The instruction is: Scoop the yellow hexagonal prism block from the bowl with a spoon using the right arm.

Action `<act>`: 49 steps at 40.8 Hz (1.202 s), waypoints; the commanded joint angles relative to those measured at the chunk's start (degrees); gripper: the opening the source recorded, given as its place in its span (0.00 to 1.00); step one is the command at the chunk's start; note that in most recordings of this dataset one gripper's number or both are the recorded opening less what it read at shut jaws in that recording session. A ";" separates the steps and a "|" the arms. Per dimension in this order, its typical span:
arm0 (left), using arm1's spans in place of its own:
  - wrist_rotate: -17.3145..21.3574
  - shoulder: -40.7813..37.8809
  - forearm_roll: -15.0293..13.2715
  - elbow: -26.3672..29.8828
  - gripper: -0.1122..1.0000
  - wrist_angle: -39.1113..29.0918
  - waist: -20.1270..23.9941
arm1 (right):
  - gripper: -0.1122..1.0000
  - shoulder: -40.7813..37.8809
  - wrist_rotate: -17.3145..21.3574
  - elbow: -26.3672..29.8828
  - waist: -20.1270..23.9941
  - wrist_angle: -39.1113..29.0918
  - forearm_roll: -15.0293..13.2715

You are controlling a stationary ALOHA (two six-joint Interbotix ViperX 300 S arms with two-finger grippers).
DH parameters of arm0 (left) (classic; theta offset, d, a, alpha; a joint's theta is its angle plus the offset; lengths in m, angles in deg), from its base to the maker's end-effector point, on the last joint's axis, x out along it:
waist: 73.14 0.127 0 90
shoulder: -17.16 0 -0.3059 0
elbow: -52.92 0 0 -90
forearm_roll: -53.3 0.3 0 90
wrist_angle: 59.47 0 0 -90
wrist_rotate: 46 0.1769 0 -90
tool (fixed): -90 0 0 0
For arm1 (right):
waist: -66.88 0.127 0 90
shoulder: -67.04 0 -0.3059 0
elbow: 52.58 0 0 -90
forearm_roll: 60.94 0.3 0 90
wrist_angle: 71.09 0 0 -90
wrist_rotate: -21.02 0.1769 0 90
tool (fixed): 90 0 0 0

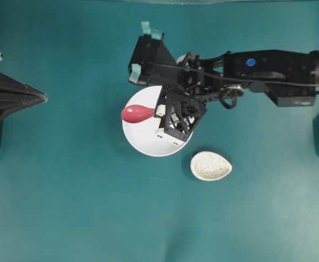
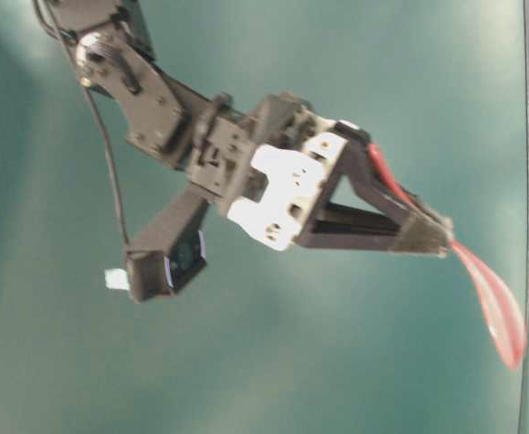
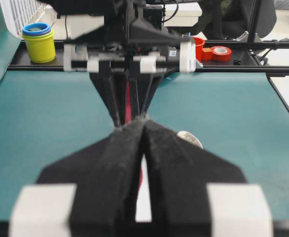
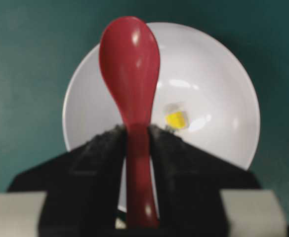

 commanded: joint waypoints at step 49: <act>0.62 -0.26 0.09 1.58 0.09 -1.85 0.00 | 0.31 -1.05 6.33 0.79 -0.35 -22.41 0.26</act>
